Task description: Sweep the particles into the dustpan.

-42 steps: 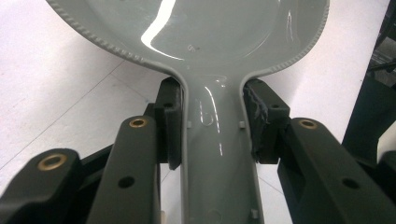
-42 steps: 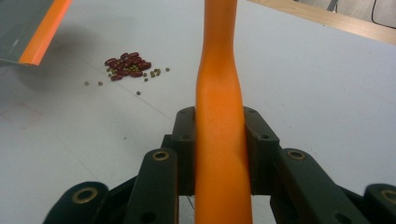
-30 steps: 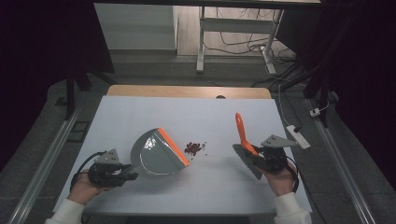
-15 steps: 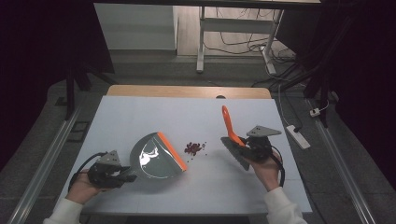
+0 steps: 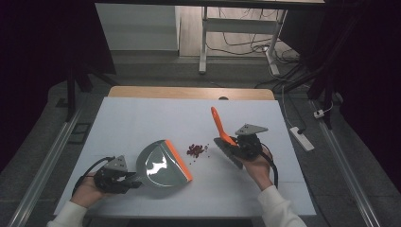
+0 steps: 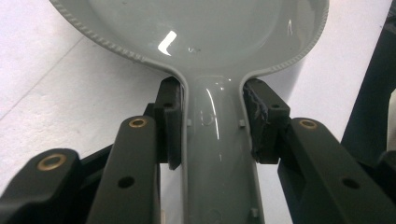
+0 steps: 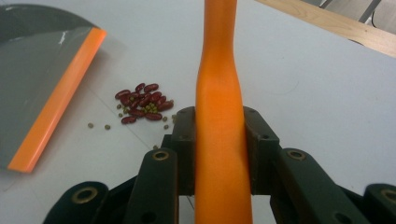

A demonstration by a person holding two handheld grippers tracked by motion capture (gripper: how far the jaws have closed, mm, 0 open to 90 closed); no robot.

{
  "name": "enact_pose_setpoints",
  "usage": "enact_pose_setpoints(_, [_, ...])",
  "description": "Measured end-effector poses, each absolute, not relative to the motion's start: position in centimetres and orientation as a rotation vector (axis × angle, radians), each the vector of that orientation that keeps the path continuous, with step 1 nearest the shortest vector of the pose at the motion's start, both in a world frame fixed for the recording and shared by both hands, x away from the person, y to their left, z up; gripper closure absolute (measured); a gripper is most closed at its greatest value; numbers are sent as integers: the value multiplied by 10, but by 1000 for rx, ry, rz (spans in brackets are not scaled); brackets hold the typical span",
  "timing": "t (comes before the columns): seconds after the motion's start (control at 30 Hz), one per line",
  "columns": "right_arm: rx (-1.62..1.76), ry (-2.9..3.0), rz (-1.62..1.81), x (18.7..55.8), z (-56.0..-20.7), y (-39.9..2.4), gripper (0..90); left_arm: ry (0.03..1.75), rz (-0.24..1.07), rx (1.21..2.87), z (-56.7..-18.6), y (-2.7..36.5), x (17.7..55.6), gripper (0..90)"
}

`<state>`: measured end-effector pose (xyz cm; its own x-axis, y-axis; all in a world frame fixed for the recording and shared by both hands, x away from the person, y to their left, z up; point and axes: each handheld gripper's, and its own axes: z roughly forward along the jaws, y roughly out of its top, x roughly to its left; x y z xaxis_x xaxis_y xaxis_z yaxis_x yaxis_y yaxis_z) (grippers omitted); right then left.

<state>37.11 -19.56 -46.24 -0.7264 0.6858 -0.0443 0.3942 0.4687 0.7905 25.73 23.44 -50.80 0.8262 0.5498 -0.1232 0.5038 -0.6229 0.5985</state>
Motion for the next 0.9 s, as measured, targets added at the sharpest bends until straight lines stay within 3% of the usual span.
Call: enact_pose_setpoints(0.9, [854,2411,1051,408,-475,-153,699,765,78,2375,-512,225,260,621])
